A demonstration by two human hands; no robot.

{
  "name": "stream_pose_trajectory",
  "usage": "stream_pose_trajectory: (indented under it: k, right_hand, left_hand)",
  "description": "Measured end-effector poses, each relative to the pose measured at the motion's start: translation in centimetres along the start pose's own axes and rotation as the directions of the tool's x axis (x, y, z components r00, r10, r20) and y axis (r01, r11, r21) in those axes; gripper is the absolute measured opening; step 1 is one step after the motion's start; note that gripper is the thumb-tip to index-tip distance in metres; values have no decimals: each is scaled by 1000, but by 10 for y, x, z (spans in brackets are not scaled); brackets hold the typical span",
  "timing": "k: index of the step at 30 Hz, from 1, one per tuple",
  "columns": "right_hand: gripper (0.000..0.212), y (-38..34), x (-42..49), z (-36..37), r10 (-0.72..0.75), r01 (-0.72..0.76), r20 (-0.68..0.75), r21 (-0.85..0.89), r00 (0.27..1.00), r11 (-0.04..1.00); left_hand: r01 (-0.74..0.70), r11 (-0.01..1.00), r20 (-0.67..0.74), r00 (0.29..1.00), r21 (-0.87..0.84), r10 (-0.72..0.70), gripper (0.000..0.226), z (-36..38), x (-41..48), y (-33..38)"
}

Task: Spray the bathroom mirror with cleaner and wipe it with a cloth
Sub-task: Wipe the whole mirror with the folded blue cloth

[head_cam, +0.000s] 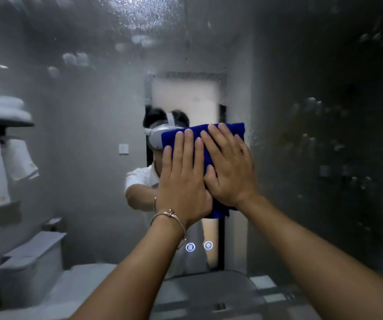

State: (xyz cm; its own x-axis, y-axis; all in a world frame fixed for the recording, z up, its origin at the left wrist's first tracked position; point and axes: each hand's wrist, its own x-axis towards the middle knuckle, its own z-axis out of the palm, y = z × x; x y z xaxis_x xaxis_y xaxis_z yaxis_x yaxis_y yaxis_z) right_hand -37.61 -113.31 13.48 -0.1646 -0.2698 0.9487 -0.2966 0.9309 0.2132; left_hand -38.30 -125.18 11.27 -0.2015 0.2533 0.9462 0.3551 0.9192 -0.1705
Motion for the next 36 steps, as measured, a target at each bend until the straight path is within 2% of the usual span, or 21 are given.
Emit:
stream_pose_trajectory:
  k: [7,10,15,20,30,36]
  right_hand:
    - [63,2,-4,-1,-25,25,41,1,999,1000]
    - [63,9,-3,-3,-69,69,45,16,997,998]
    - [61,20,-1,-5,-145,145,4,52,989,988]
    - [59,69,10,-22,-206,206,-5,29,979,978]
    - [58,211,-19,-63,-68,69,-64,16,996,997]
    - [55,229,-32,-64,-81,84,-119,20,990,996]
  left_hand:
    - [-60,998,49,997,19,59,72,-1,-4,-6]
    - [-84,996,69,994,-30,86,79,-7,-2,-7]
    - [-59,995,-22,998,-79,57,70,-8,7,1]
    - [-17,999,-94,996,-42,13,67,10,35,42]
    - [-131,987,-58,989,92,136,68,49,100,173]
    - [-95,990,-107,989,102,106,64,61,96,196]
